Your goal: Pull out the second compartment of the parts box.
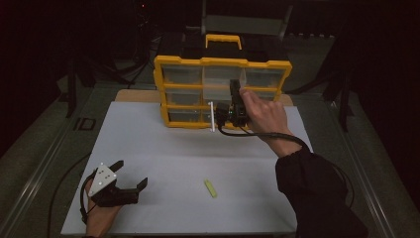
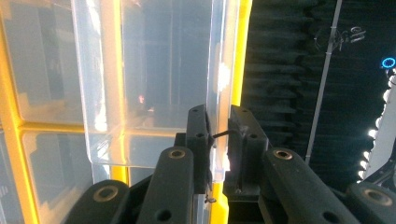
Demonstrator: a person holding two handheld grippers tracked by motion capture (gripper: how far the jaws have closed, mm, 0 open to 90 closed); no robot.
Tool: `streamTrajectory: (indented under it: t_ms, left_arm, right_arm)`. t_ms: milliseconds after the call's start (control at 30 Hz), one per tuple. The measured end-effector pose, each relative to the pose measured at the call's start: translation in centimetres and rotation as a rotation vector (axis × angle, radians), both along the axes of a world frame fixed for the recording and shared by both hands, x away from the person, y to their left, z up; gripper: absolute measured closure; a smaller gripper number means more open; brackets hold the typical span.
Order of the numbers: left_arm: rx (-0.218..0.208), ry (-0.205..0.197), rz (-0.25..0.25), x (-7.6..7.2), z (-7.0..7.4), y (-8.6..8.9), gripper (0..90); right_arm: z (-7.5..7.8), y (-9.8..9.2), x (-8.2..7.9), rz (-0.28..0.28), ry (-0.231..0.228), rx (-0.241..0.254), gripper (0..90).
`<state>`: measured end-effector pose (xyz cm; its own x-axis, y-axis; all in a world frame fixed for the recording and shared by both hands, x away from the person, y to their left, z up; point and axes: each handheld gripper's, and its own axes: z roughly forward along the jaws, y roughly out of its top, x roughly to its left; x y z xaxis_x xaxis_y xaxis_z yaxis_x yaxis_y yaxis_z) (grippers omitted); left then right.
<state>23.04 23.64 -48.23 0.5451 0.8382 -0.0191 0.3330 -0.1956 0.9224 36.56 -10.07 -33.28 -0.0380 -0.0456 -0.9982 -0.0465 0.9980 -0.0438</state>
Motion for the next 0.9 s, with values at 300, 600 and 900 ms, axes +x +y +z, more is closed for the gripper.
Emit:
streamTrajectory:
  t_ms: [300, 600, 900]
  left_arm:
    - [-0.003, 0.0, 0.001, 0.0, 0.0, 0.0, 0.0]
    - [-0.001, 0.001, 0.001, 0.0, 0.0, 0.0, 0.0]
    - [-0.003, 0.001, 0.001, 0.0, 0.0, -0.1, 0.0]
  right_arm:
    - [0.1, -0.1, -1.0, 0.01, 0.002, 0.002, 79.1]
    - [0.1, -0.2, -1.7, 0.012, 0.007, 0.01, 79.1]
    - [0.2, -0.2, -2.2, 0.016, 0.008, 0.008, 79.1]
